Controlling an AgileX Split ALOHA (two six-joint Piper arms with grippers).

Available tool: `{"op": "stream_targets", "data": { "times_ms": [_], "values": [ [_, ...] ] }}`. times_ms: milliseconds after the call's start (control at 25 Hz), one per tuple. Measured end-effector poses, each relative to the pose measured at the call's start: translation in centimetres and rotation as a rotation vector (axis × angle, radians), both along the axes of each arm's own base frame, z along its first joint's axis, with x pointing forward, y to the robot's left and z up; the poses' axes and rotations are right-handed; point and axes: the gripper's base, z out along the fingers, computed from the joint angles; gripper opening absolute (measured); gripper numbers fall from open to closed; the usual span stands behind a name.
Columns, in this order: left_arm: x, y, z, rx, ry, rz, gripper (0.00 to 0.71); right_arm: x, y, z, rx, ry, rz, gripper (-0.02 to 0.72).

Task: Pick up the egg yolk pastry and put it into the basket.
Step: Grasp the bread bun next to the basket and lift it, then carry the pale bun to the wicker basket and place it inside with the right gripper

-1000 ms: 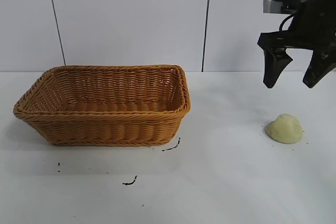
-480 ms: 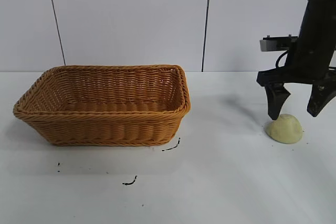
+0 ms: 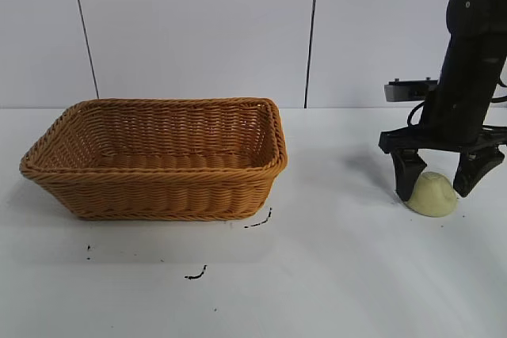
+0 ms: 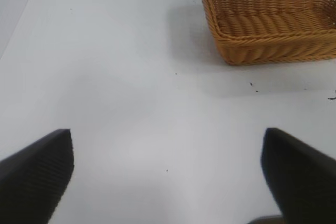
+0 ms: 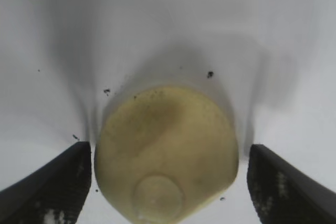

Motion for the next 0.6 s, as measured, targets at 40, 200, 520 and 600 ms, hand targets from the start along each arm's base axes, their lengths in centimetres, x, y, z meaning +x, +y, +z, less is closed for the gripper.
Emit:
{"op": "stream_targets", "data": {
  "times_ms": [40, 200, 520, 600],
  "values": [
    [0.0, 0.0, 0.0, 0.0, 0.0, 0.0, 0.697, 0.0, 0.0, 0.0, -0.001, 0.0, 0.001, 0.273],
    [0.0, 0.0, 0.0, 0.0, 0.0, 0.0, 0.697, 0.0, 0.0, 0.4, 0.0, -0.002, -0.002, 0.158],
    [0.0, 0.0, 0.0, 0.0, 0.0, 0.0, 0.697, 1.0, 0.0, 8.6, 0.001, -0.1, 0.002, 0.141],
    [0.0, 0.0, 0.0, 0.0, 0.0, 0.0, 0.697, 1.4, 0.1, 11.6, 0.006, -0.158, 0.002, 0.14]
  ]
}}
